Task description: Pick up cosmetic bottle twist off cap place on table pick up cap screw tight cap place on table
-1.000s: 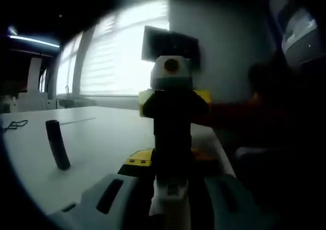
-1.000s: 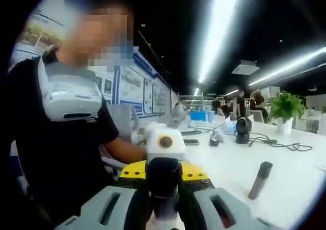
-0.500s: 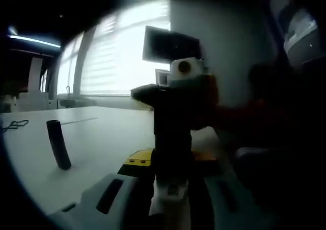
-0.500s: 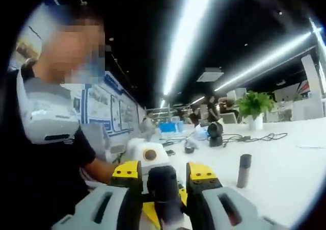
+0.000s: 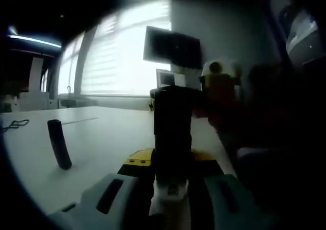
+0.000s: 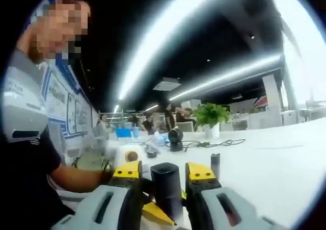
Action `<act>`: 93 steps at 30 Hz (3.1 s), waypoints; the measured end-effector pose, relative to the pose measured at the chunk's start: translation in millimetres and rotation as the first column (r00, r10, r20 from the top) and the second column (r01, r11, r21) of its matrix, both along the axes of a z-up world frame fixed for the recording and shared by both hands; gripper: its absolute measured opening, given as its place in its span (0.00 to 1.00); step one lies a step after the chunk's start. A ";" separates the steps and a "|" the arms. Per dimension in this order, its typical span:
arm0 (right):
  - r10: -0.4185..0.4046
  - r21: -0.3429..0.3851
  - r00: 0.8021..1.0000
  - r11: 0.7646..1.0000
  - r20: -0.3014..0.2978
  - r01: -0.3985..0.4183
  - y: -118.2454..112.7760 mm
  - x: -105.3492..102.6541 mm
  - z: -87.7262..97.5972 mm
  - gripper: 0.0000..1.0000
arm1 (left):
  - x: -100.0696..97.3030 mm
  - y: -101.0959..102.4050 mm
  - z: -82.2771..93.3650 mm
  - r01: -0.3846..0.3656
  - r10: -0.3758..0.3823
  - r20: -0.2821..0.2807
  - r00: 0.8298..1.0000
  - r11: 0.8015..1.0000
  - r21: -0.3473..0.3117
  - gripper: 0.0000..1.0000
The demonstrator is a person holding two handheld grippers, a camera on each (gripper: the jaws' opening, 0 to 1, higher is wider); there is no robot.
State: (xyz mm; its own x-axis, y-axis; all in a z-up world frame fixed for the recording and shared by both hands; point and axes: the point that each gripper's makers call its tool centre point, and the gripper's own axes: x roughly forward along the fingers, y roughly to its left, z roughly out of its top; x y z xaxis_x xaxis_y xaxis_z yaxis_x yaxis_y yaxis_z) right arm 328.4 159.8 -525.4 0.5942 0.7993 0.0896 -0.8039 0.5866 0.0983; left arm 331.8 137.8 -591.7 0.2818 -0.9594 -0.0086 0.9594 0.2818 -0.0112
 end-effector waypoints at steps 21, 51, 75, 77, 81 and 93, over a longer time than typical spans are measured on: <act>-0.298 -0.137 0.953 0.943 0.053 0.302 9.2 12.7 -4.7 0.26 | 5.4 2.9 -0.2 -0.025 0.025 -0.020 1.000 1.000 0.004 0.14; -0.056 -0.128 0.994 0.990 0.090 0.067 17.0 9.8 -7.2 0.18 | 1.9 1.8 -1.8 -0.020 0.020 -0.006 1.000 1.000 0.010 0.14; 0.499 -0.163 0.866 0.858 0.032 -0.488 27.6 1.0 -9.1 0.18 | -3.8 0.2 -1.0 -0.012 0.012 -0.010 1.000 1.000 0.007 0.14; 0.530 -0.158 0.848 0.839 0.027 -0.520 28.0 0.4 -9.4 0.18 | -3.8 0.2 -1.0 -0.012 0.012 -0.010 1.000 1.000 0.006 0.14; 0.586 -0.154 0.810 0.803 0.025 -0.576 28.8 -1.5 -9.7 0.18 | -4.1 -0.1 -1.0 -0.010 0.010 -0.010 1.000 1.000 0.006 0.14; 0.715 -0.141 0.698 0.695 0.036 -0.705 30.3 -5.1 -9.6 0.18 | 0.1 1.1 -0.9 -0.009 0.009 -0.011 1.000 1.000 0.005 0.14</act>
State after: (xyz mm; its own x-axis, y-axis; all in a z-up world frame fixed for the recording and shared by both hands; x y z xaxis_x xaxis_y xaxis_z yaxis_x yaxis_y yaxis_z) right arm 323.3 190.0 -535.0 -0.1595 0.9872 -0.0029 -0.9871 -0.1595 -0.0146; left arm 331.9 138.9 -592.5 0.2903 -0.9568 -0.0166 0.9566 0.2906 -0.0205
